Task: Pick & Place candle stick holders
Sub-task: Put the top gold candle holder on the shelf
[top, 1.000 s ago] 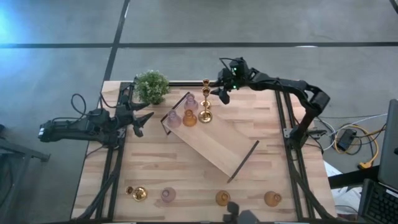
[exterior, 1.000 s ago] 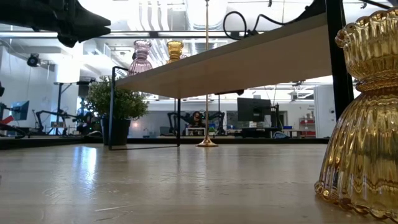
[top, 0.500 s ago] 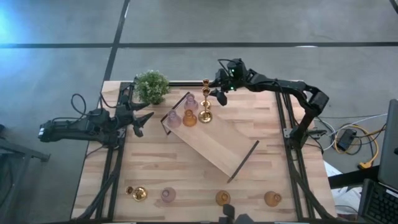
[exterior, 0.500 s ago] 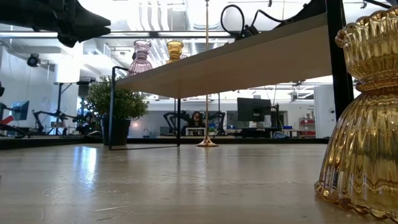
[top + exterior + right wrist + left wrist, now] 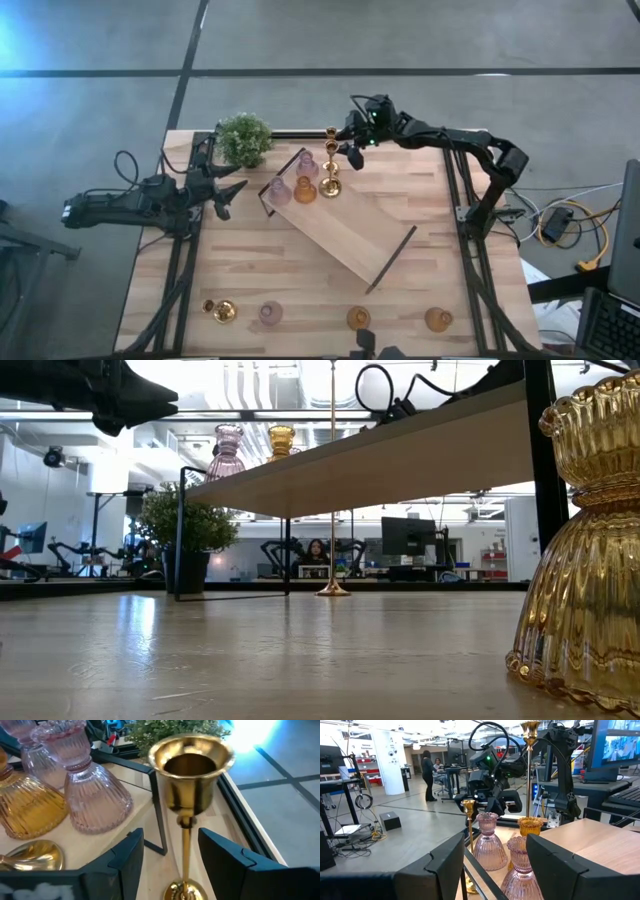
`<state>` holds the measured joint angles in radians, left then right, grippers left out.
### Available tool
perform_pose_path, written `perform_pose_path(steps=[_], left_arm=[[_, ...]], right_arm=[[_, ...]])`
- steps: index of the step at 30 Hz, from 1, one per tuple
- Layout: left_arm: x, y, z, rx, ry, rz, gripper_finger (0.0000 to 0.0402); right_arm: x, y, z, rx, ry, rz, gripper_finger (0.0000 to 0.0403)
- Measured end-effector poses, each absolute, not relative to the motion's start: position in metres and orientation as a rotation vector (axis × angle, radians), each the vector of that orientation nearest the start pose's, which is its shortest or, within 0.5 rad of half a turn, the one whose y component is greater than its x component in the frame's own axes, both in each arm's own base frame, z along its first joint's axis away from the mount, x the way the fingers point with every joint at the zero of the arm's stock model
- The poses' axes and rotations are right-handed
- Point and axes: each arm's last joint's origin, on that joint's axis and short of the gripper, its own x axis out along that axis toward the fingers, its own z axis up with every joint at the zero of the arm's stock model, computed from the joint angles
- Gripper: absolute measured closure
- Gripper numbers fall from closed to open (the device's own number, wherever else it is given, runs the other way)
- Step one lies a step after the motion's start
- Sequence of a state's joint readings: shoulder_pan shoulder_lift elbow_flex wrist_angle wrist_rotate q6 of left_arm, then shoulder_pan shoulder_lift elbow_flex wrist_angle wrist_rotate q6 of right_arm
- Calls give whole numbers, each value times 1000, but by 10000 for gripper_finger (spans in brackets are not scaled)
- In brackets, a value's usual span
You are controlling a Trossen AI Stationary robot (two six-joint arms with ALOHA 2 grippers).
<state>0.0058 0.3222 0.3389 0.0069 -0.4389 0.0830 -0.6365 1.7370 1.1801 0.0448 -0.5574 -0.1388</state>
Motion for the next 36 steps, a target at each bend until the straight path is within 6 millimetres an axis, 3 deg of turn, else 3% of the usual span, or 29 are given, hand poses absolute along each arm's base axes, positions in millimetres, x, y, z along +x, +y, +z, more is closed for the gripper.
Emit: perform_pose_path(steps=[16, 29, 36], left_arm=[[107, 13, 253, 76, -5, 445, 183], [107, 13, 253, 76, -5, 446, 183], [107, 13, 253, 76, -5, 445, 183]], right_arm=[[320, -215, 242, 126, 392, -56, 258], [321, -215, 241, 104, 408, -112, 344], [332, -222, 224, 88, 380, -107, 388]])
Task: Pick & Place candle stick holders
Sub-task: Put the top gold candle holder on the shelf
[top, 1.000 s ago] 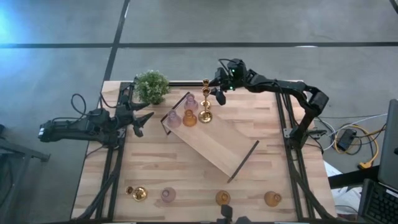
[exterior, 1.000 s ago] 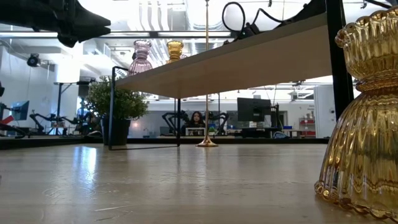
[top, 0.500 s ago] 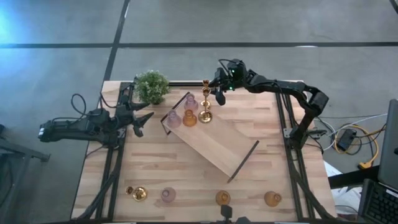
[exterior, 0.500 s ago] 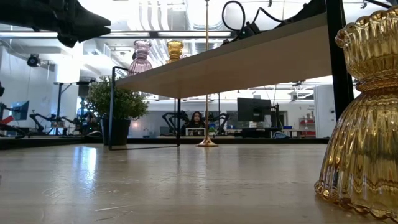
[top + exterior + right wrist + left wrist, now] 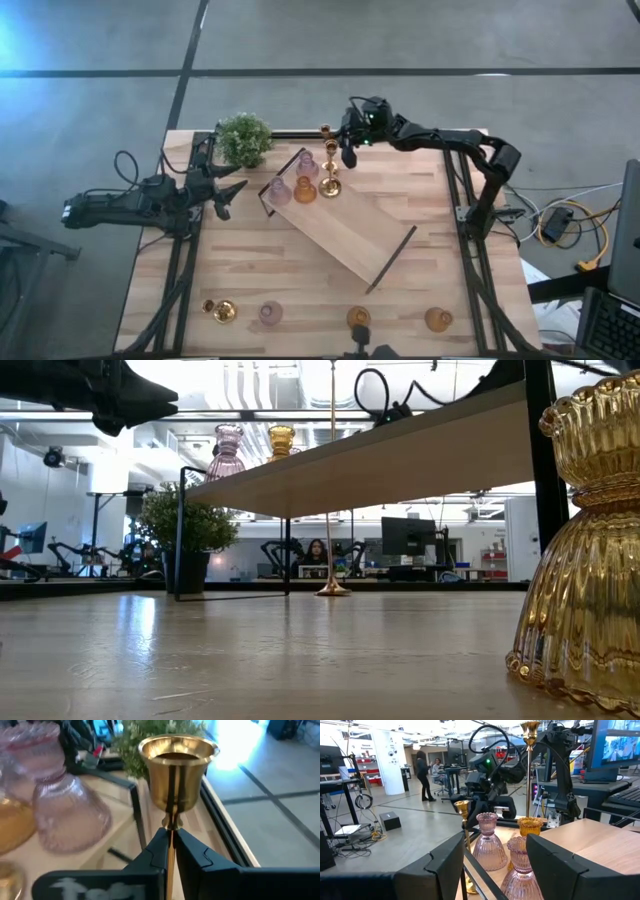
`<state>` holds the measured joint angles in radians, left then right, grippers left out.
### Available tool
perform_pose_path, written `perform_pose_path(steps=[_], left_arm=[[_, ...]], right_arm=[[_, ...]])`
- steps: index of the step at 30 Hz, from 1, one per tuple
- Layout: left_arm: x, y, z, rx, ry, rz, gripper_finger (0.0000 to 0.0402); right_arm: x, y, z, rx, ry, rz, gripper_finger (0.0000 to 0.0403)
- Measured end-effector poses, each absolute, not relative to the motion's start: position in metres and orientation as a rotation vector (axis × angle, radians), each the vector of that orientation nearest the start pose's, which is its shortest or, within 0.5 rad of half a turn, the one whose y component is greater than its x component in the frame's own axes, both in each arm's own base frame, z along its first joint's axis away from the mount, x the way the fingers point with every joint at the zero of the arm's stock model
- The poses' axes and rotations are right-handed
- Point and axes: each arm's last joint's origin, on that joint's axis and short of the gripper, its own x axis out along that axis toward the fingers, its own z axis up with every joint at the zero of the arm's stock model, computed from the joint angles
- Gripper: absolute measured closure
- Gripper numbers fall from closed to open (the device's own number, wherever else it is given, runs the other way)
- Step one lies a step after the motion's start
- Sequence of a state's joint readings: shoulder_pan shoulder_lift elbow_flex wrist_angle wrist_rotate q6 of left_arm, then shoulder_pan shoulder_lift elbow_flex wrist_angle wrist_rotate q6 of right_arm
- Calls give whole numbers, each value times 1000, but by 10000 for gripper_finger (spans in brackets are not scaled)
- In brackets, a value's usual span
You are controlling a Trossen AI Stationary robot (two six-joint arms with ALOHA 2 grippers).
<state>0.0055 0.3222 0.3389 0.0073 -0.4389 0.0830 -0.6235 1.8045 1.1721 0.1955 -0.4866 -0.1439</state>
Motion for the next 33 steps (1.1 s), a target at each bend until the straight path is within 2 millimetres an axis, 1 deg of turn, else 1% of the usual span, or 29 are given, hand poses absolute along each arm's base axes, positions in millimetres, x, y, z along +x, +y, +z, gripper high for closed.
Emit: perform_pose_path(steps=[3, 6, 8, 13, 15, 18, 23, 28, 33], left_arm=[[107, 13, 253, 78, -5, 445, 183], [107, 13, 253, 82, -3, 446, 183], [107, 13, 253, 86, -2, 445, 183], [107, 13, 253, 96, 1, 445, 183], [107, 13, 253, 96, 1, 446, 183], [107, 13, 253, 96, 1, 446, 183], [107, 13, 253, 95, 0, 445, 183], [107, 13, 253, 95, 0, 446, 183], [107, 13, 253, 93, -1, 445, 183]], right_arm=[[338, -226, 212, 100, 368, -106, 390], [338, -227, 208, 112, 383, -108, 392], [337, -226, 212, 110, 381, -113, 392], [325, -219, 235, 92, 393, -146, 393], [315, -214, 247, 62, 441, -211, 394], [296, -207, 270, 17, 491, -291, 394], [267, -191, 307, -4, 467, -330, 394], [234, -162, 351, -31, 422, -333, 395], [198, -125, 390, -57, 410, -366, 395]])
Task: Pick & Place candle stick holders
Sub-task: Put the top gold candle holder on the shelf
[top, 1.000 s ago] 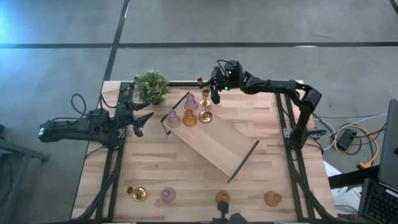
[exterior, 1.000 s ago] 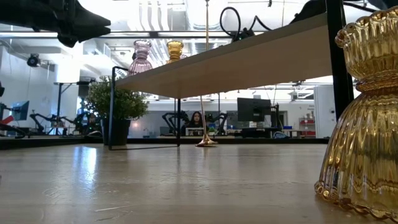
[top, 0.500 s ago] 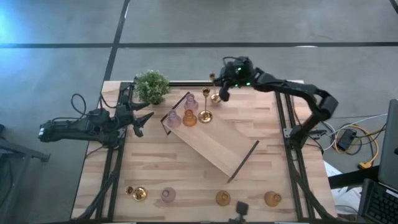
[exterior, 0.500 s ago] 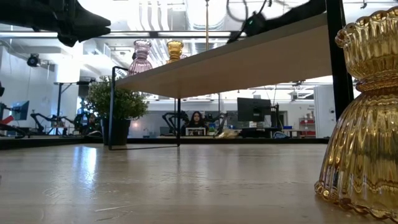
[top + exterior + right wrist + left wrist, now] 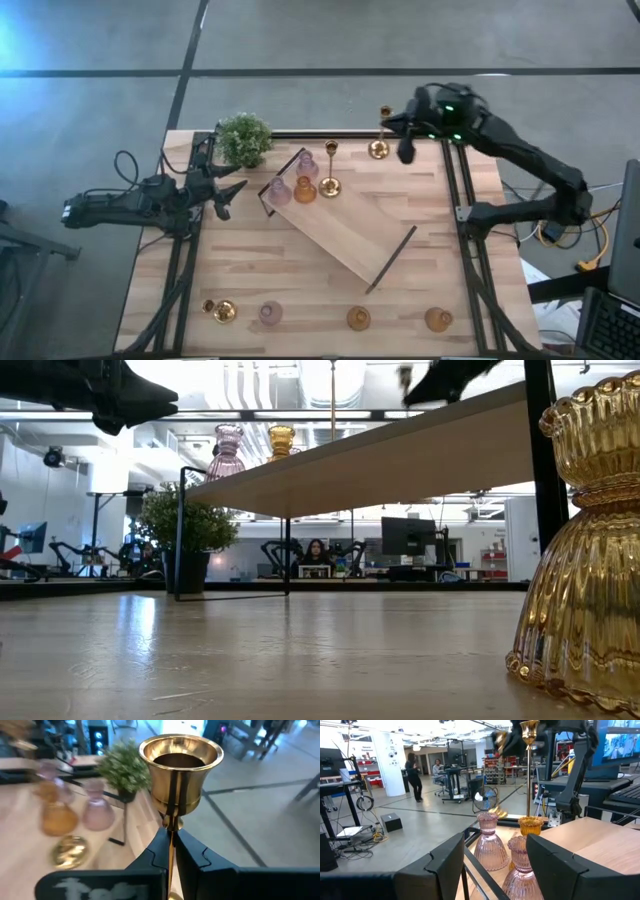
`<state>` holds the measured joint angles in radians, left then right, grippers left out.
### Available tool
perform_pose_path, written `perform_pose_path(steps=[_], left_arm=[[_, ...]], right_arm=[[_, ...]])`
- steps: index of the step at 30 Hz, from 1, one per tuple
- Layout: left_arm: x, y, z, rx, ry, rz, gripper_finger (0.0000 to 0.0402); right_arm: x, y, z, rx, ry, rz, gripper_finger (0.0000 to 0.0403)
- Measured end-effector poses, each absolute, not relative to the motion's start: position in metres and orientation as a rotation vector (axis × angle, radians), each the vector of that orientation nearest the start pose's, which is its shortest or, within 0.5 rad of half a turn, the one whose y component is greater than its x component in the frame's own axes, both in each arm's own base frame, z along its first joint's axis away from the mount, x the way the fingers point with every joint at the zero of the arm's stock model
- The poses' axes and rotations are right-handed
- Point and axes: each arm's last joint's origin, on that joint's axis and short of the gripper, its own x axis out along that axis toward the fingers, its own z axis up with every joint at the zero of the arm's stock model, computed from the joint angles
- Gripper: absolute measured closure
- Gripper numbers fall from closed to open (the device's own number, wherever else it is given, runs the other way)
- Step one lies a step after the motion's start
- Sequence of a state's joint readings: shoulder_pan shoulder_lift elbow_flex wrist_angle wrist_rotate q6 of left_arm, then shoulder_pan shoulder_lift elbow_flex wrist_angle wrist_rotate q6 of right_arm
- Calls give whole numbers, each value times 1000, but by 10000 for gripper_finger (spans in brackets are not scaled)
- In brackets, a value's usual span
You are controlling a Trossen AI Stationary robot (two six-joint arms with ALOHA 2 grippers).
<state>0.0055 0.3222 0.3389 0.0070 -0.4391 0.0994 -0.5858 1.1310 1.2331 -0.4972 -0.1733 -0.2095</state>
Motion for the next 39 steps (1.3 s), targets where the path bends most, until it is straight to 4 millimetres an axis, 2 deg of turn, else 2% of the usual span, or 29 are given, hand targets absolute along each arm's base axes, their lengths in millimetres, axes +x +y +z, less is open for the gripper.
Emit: perform_pose_path(steps=[6, 11, 17, 21, 24, 28, 39], left_arm=[[107, 13, 255, 87, -18, 447, 183], [107, 13, 255, 87, -18, 447, 183], [107, 13, 255, 86, -17, 447, 183], [107, 13, 255, 84, -18, 447, 183], [107, 13, 255, 82, -18, 446, 183], [107, 13, 255, 69, -21, 446, 183], [107, 13, 254, 70, -13, 442, 183]], right_arm=[[173, -77, 421, -23, 366, -246, 395], [169, -40, 433, -23, 346, -84, 395], [178, -2, 429, -28, 358, 61, 395], [194, 20, 417, -27, 417, 151, 395], [210, 35, 414, -45, 396, 226, 395], [229, 45, 408, -57, 381, 320, 395], [264, 49, 394, -79, 369, 344, 395]])
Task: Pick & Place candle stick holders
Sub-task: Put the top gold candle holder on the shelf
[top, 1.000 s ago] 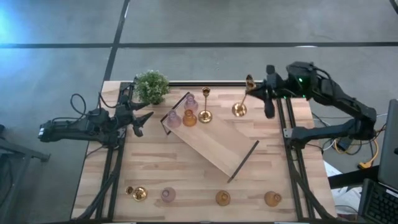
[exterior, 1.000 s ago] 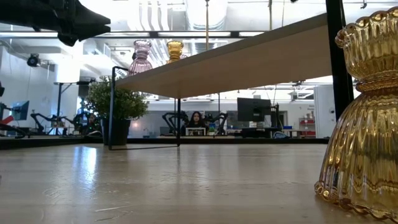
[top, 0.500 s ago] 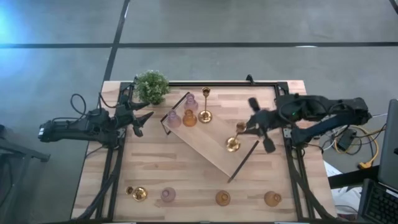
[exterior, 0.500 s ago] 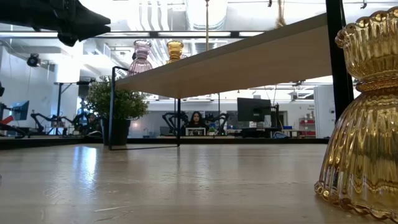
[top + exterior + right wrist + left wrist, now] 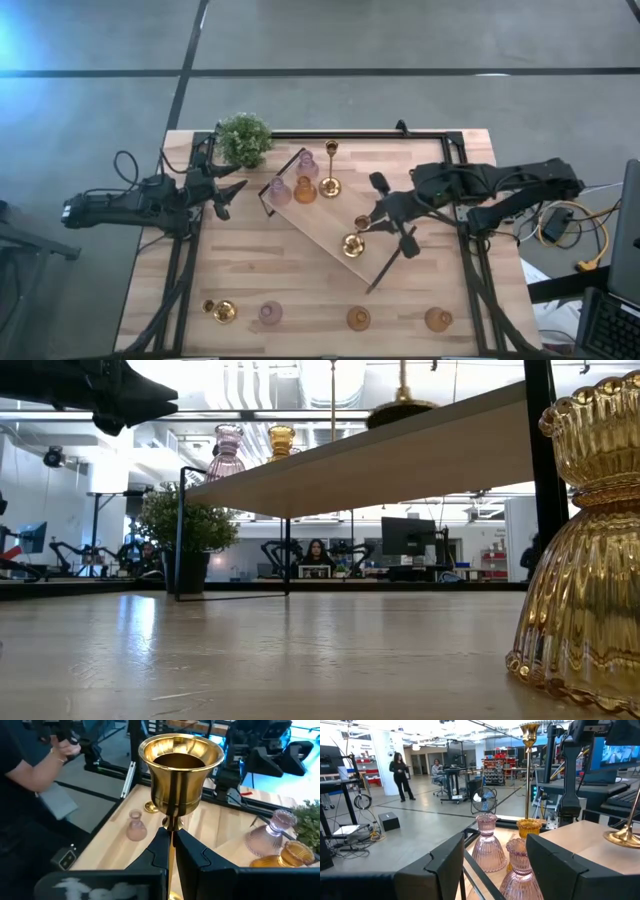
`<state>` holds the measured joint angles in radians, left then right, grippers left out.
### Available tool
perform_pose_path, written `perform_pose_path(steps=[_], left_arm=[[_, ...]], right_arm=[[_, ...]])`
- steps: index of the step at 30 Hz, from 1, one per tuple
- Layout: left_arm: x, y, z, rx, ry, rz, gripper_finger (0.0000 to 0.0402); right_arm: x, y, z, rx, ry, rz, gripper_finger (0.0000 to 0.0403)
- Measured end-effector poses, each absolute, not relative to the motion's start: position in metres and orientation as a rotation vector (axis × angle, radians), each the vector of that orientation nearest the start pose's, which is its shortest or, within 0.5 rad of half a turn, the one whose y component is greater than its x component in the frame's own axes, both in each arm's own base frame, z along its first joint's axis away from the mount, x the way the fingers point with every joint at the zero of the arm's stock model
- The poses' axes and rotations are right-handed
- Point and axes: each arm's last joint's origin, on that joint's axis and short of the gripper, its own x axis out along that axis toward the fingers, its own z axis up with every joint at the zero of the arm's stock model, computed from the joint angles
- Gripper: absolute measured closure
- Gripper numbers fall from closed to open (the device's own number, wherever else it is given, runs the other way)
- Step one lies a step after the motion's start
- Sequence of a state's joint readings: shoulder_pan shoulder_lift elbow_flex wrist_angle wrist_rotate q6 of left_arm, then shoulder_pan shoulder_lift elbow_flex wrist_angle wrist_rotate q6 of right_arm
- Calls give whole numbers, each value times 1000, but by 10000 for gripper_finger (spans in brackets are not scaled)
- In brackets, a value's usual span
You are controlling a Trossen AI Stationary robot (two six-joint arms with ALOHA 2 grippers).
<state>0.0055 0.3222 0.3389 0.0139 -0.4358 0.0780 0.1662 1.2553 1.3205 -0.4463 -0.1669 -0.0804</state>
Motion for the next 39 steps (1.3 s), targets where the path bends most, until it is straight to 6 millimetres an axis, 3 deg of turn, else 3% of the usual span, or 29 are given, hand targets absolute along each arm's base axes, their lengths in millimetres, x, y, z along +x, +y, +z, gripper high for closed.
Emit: perform_pose_path(steps=[21, 39], left_arm=[[107, 13, 254, 70, -13, 441, 183], [108, 13, 254, 71, -8, 441, 183]], right_arm=[[292, 16, 382, -41, 364, 343, 395], [301, 9, 374, -38, 376, 342, 395]])
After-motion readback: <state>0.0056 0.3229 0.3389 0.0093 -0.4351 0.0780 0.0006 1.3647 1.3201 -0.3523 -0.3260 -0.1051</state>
